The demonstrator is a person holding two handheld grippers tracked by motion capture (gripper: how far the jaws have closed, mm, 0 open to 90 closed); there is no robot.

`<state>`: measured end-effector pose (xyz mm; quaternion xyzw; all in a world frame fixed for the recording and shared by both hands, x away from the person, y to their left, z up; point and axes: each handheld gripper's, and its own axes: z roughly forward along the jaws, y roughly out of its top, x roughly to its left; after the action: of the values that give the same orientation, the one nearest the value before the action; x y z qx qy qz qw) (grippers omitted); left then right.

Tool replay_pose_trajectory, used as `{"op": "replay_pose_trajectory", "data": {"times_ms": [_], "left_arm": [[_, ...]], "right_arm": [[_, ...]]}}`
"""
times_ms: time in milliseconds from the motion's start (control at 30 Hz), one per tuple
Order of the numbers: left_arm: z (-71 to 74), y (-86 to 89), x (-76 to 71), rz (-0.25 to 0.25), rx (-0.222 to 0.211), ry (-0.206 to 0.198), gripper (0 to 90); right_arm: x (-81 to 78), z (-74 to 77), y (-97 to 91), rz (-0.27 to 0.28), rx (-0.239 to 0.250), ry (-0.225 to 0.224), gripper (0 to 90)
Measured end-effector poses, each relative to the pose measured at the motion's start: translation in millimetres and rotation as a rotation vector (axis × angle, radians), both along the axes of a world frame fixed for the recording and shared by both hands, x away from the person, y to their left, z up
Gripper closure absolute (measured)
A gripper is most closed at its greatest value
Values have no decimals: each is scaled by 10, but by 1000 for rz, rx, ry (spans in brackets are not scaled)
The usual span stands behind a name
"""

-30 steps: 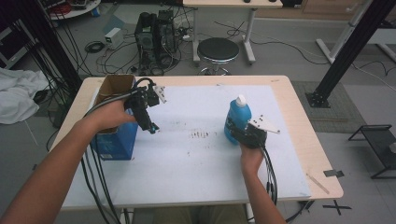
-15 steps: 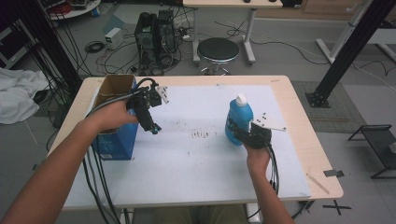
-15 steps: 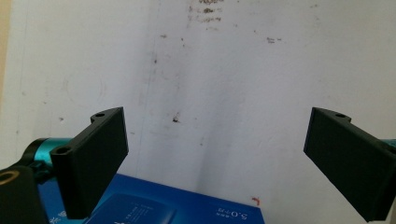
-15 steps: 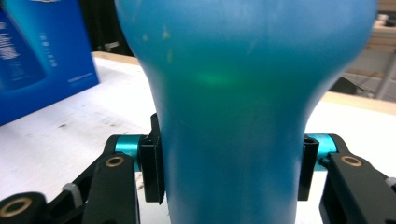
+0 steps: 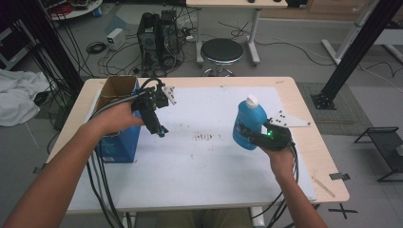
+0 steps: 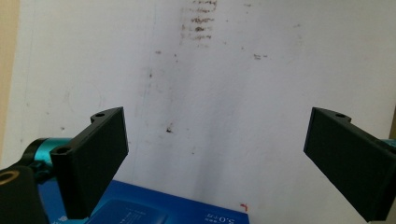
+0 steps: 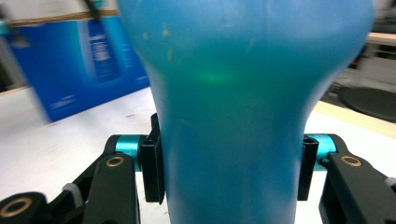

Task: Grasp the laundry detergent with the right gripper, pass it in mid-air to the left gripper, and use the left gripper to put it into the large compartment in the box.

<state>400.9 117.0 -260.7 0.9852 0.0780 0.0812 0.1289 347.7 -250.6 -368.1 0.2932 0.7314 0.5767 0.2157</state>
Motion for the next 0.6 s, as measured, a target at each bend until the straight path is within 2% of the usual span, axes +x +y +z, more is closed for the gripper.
{"op": "replay_pose_trajectory", "data": {"times_ms": [67, 100, 133, 200, 333, 367, 400, 500, 600], "left_arm": [[38, -37, -36, -9, 2, -4, 63], [57, -58, -51, -13, 1, -1, 64], [72, -75, -69, -11, 4, -10, 64], [98, -106, -96, -19, -2, -1, 63], [142, -188, -174, -30, 1, -6, 64], [153, -208, -193, -34, -1, -5, 64], [164, -220, -205, -37, 3, -1, 63], [188, -266, -254, -46, 2, 0, 64], [212, -294, -282, -52, -3, 4, 63]], "right_arm": [[-18, 48, -32, 66, -11, 4, 439], [-21, 79, -49, 121, -21, 11, 439], [-36, 104, -57, 150, -27, 11, 439], [-46, 135, -63, 198, -40, 13, 440], [-22, 170, -85, 303, -30, 27, 439], [-59, 181, -96, 327, -20, 99, 439], [-33, 181, -101, 360, -6, 89, 439], [1, 183, -106, 414, 0, 99, 439], [37, 187, -85, 469, -14, 103, 439]]}}
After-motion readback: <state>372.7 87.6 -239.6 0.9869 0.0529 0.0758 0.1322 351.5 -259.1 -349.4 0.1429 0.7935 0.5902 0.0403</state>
